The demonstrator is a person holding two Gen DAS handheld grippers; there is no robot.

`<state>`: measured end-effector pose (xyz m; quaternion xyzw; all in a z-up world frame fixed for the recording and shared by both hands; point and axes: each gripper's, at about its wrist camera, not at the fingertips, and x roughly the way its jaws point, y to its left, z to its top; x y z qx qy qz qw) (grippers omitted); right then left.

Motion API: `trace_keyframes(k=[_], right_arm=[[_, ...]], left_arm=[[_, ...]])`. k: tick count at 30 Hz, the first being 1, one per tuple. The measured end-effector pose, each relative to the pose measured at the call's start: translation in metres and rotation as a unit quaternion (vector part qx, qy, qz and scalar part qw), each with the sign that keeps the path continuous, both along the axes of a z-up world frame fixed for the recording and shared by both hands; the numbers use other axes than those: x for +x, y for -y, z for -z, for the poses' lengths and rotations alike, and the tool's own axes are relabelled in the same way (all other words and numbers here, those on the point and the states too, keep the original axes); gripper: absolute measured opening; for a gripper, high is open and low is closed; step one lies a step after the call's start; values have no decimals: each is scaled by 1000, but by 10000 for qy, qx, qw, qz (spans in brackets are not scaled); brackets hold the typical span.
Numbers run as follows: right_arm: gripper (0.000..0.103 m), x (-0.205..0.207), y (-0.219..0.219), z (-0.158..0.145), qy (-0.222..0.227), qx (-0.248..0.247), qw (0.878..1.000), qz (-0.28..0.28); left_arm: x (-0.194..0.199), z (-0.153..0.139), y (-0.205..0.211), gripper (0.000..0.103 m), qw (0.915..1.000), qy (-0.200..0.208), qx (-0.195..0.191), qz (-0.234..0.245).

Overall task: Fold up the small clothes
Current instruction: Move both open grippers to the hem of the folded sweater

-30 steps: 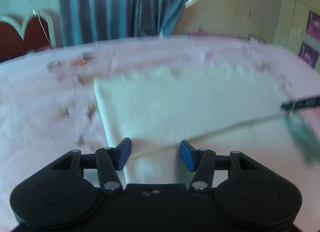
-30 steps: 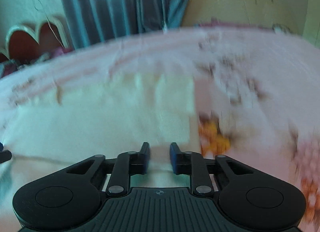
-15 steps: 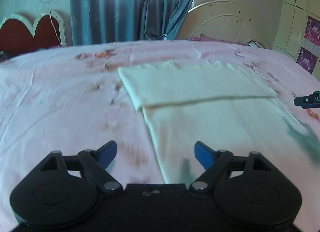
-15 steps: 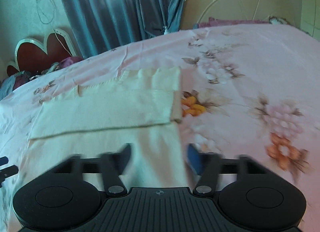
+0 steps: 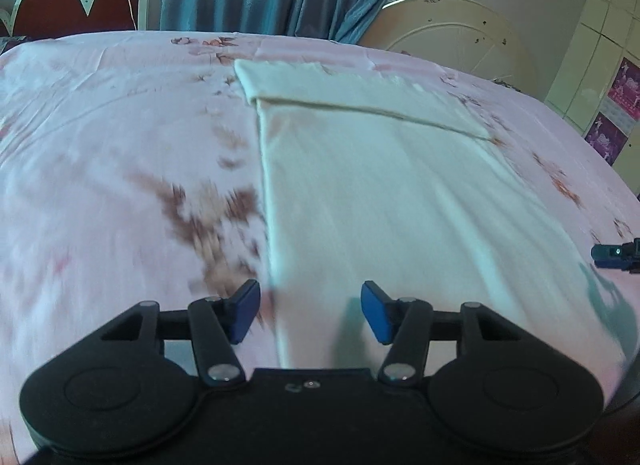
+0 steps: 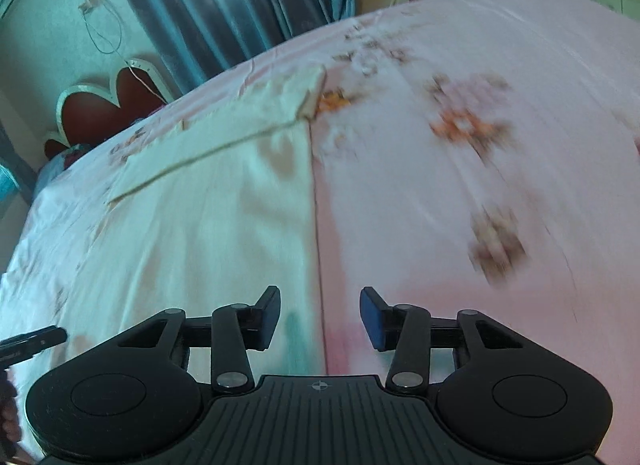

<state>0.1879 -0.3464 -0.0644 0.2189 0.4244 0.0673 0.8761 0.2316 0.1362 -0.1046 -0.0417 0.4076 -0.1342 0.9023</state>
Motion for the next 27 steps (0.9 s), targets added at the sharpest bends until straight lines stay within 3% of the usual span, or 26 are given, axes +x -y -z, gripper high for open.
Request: trace_keyframes(k=[7, 13, 17, 21, 27], right_arm=[[45, -57, 7, 7, -183, 566, 9982, -103], [45, -79, 5, 12, -188, 822, 9963, -157], [45, -80, 8, 15, -212, 1167, 9928, -152], [45, -71, 13, 17, -126, 1080, 9941, 61], [45, -54, 17, 30, -335, 1948, 9802, -103]], left_arm=[[-53, 1, -5, 53, 9993, -95, -219, -301], [-71, 5, -19, 52, 9964, -203, -619, -549], [-74, 8, -26, 52, 9922, -346, -1051, -576], [-73, 11, -29, 48, 9883, -422, -1329, -619], [-57, 16, -26, 44, 9840, -488, -1610, -587]])
